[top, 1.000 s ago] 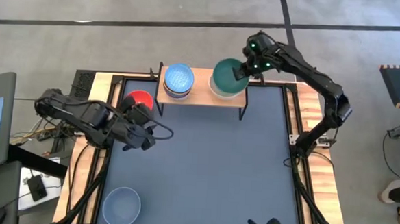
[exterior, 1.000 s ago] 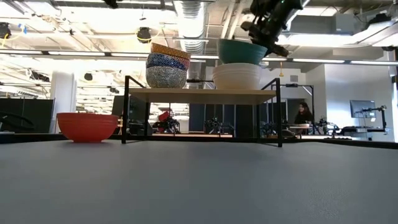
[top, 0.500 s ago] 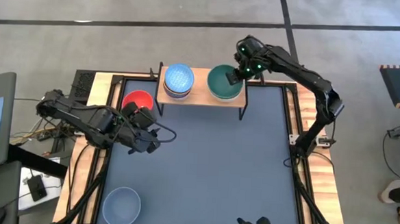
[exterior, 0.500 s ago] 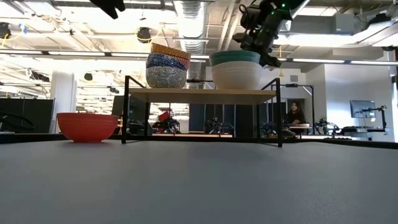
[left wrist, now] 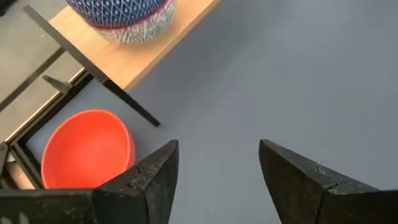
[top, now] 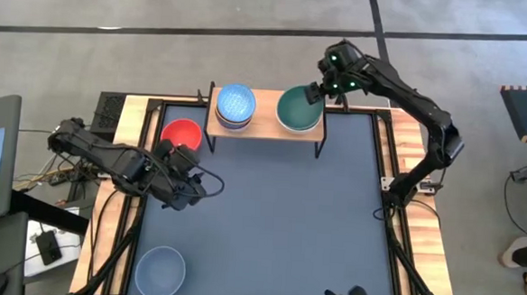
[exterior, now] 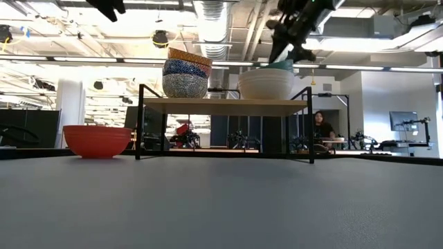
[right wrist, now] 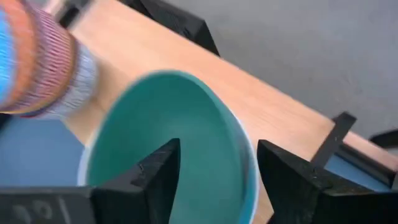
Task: Place and stack bowls onto a shelf
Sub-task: Stack the green bowl on the top of the white bowl on the shelf
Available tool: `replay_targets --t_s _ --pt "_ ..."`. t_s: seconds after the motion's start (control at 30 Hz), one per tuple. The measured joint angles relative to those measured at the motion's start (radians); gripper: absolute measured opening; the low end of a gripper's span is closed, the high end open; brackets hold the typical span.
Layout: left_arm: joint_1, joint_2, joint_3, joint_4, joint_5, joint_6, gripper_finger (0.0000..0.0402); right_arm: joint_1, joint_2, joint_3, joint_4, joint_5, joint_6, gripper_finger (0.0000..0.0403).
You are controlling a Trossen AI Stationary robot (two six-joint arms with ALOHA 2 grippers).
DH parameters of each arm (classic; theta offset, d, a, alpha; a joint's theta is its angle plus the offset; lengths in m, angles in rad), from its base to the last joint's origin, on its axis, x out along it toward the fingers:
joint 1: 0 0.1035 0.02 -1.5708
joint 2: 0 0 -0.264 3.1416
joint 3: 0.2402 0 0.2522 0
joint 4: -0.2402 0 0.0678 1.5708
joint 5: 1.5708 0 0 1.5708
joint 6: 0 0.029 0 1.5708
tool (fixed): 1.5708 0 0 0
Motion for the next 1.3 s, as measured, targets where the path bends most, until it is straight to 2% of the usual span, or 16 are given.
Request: replay_targets --t_s 0.2,0.37,0.53,0.7,1.13,1.3 --pt "-0.003 0.0 -0.09 0.01 0.057 -0.041 0.0207 0.01 -0.056 0.0 0.012 0.01 -0.007 0.0241" --pt "-0.006 0.001 -0.183 0.09 0.142 -0.073 0.0207 0.034 -0.06 -0.002 -0.053 0.086 -0.023 0.0235" --pt "-0.027 0.001 -0.236 0.141 0.133 -0.134 0.0207 0.055 -0.05 -0.056 -0.063 0.09 -0.031 0.0225" --pt "-0.055 0.001 -0.239 0.142 0.119 -0.164 0.0207 0.072 -0.05 -0.104 -0.05 0.088 -0.015 0.0223" --pt "-0.117 0.001 -0.239 0.143 0.094 -0.186 0.0207 0.066 -0.044 -0.103 -0.025 0.088 -0.034 0.0223" --pt "-0.131 0.001 -0.239 0.142 0.125 -0.203 0.0207 0.075 -0.037 -0.103 -0.012 0.096 -0.033 0.0223"
